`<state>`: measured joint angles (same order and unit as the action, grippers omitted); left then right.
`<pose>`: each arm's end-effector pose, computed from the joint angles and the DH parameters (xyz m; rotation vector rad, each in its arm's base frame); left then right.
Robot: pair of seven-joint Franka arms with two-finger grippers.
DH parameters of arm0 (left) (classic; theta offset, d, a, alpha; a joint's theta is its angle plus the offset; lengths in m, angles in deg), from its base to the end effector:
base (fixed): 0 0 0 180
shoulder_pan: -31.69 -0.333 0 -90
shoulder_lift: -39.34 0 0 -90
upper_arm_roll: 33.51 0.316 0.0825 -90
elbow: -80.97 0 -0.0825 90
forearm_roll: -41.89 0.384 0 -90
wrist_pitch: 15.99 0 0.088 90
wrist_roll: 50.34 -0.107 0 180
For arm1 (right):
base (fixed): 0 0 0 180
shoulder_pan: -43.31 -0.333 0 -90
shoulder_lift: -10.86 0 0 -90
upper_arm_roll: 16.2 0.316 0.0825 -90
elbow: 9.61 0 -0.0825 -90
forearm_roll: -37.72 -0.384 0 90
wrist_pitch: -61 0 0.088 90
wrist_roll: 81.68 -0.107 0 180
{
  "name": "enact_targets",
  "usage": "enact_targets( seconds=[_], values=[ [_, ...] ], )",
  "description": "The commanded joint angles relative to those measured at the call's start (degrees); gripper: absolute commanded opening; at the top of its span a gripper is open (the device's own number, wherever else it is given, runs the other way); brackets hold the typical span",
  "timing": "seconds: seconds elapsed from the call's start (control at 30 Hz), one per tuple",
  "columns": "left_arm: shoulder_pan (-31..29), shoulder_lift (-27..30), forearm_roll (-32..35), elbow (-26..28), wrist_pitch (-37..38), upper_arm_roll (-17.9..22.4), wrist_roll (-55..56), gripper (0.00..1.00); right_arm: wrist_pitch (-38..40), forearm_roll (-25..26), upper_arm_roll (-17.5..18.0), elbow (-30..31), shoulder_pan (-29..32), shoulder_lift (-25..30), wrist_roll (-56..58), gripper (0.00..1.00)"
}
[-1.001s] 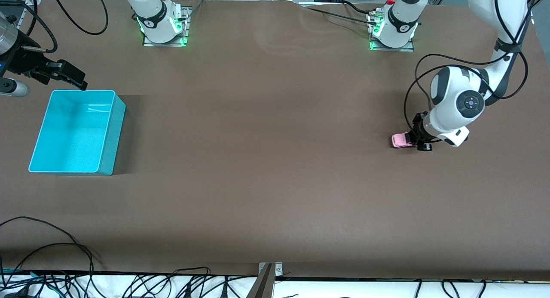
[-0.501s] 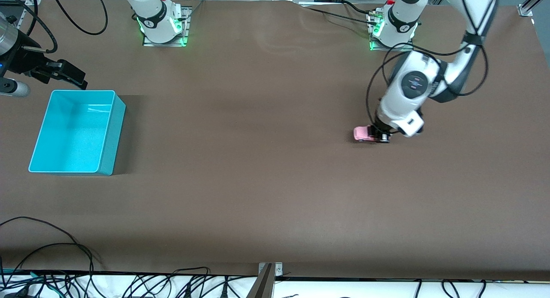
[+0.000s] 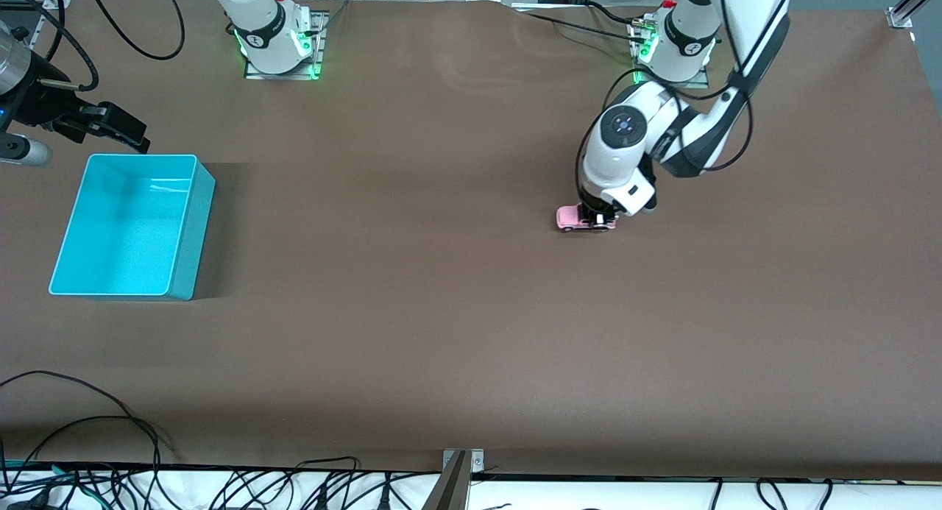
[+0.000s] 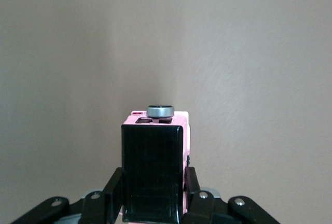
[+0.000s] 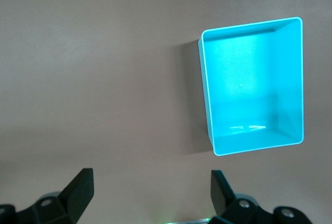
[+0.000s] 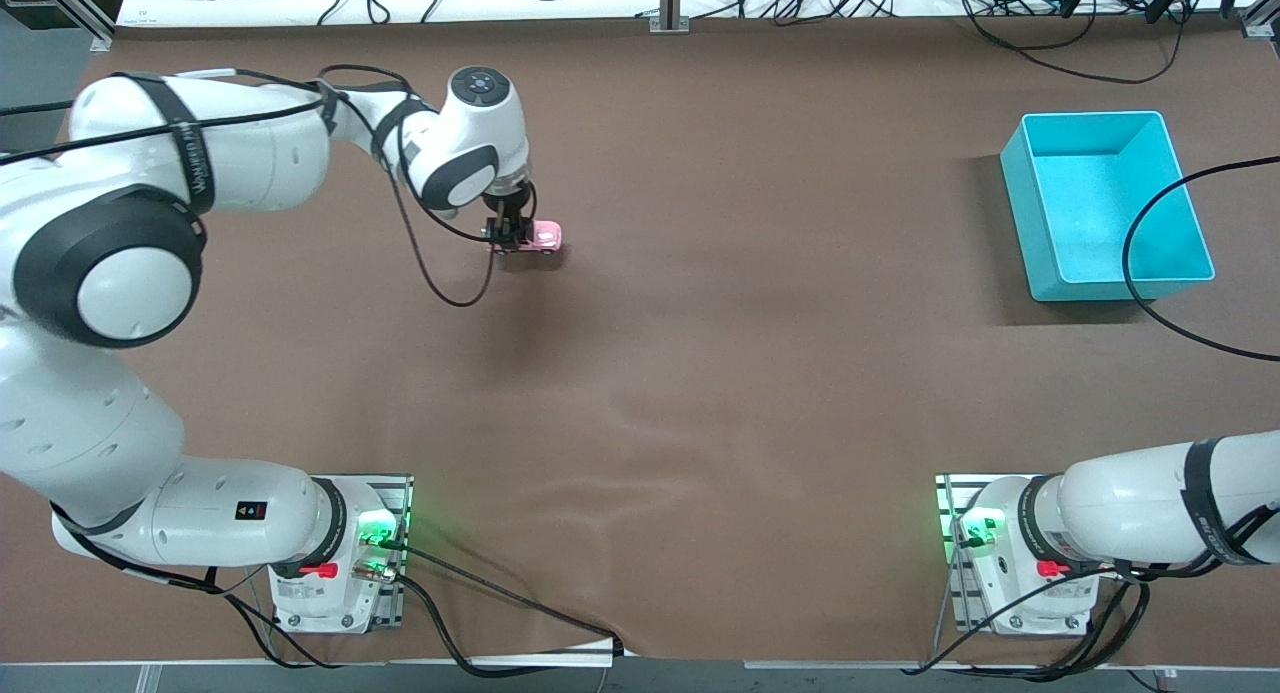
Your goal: Wind and store pink jeep toy
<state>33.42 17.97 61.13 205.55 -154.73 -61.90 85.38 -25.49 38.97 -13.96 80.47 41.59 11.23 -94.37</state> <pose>0.4795 -0.2782 0.2323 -2.1381 -2.2120 -0.0444 0.5447 0.0353 0.6222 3.1015 -0.2379 -0.0815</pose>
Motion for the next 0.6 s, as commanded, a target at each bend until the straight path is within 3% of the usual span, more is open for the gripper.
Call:
enact_targets(
  seconds=[0.0,0.57],
  values=[
    [1.0,-6.2,2.4,-5.3,0.3,0.5,4.5,0.0,0.4,0.2,0.3,0.2,0.3,0.4,0.1,1.0],
    [-1.7,-9.0,7.0,-6.5,0.3,2.7,2.4,0.0,0.4,0.2,0.4,0.2,0.2,0.4,0.2,1.0]
  ],
)
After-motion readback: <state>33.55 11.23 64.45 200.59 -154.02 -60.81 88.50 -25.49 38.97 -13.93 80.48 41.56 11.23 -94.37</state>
